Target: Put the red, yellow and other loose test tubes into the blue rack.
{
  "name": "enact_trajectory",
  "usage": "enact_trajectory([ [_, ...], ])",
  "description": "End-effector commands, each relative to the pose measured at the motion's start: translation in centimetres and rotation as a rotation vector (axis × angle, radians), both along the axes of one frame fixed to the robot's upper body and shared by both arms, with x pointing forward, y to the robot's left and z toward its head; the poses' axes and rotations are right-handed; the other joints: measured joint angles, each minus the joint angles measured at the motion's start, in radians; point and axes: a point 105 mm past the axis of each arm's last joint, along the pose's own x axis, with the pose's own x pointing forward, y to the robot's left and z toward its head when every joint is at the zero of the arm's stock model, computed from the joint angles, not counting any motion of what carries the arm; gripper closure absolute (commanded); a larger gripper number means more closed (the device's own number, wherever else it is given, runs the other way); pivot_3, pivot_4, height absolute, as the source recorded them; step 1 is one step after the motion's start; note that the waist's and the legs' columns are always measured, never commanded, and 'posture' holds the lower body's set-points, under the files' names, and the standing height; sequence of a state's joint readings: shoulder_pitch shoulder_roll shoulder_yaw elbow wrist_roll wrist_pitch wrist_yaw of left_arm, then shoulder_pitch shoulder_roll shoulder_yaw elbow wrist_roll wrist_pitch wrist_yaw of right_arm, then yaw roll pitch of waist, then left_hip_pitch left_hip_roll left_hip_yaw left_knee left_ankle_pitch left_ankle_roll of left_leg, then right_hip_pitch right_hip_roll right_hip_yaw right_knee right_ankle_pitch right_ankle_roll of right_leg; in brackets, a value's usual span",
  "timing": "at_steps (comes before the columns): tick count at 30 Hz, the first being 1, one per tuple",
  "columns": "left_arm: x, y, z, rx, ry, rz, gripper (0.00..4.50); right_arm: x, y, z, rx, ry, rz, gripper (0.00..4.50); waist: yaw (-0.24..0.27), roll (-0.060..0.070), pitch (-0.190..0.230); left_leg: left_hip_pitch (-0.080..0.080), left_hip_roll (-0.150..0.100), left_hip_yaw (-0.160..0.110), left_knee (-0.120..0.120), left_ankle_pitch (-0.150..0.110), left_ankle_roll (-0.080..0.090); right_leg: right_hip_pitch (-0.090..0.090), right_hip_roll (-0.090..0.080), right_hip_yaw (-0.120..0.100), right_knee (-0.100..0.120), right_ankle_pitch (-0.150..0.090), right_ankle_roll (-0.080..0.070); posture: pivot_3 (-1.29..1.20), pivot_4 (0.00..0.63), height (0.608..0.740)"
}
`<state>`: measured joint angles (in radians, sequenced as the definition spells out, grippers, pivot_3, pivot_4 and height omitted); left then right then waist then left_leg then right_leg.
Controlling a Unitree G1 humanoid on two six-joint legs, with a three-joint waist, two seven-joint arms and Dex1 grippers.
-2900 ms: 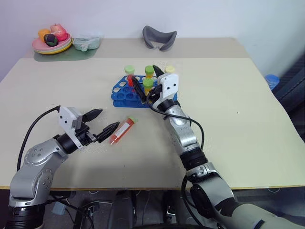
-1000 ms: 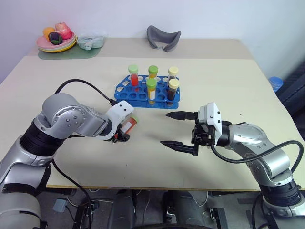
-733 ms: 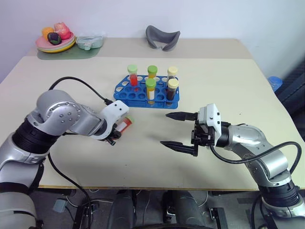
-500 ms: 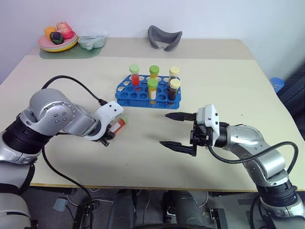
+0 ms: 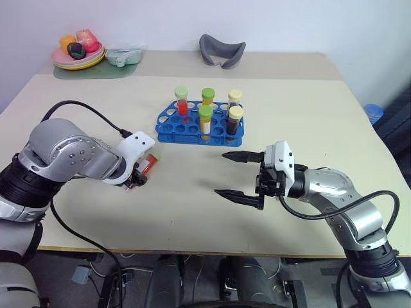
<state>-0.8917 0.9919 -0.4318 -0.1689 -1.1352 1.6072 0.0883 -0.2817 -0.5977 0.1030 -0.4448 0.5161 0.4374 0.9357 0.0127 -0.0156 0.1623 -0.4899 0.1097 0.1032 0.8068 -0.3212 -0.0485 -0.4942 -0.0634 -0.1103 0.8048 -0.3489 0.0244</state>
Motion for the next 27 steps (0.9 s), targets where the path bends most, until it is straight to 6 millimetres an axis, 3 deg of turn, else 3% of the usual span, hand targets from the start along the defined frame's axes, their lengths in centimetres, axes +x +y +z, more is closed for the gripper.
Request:
enact_trajectory([
  [1,-0.1,0.3,0.4,-0.016,0.005,0.009,0.06,-0.3,0.3,0.7,0.015,-0.032,0.013,0.0,0.0,0.0,0.0,0.0,0.0,0.0,0.0,0.0,0.0,0.0,0.0,0.0,0.0,0.0,0.0,0.0,0.15,0.666],
  [23,-1.3,1.3,-0.8,-0.047,0.077,0.071,0.06,-0.4,0.7,0.5,0.017,-0.029,0.021,0.0,-0.001,0.0,0.0,0.0,0.0,0.0,0.0,0.0,0.0,0.0,0.0,0.0,0.0,0.0,0.0,0.0,0.15,0.666],
  [27,-1.2,1.7,-1.0,-0.04,0.069,0.098,1.73,-0.5,0.8,0.5,0.016,-0.027,0.025,0.0,-0.003,0.0,0.0,0.0,0.0,0.0,0.0,0.0,0.0,0.0,0.0,0.001,0.0,0.0,0.0,0.0,0.15,0.666],
])
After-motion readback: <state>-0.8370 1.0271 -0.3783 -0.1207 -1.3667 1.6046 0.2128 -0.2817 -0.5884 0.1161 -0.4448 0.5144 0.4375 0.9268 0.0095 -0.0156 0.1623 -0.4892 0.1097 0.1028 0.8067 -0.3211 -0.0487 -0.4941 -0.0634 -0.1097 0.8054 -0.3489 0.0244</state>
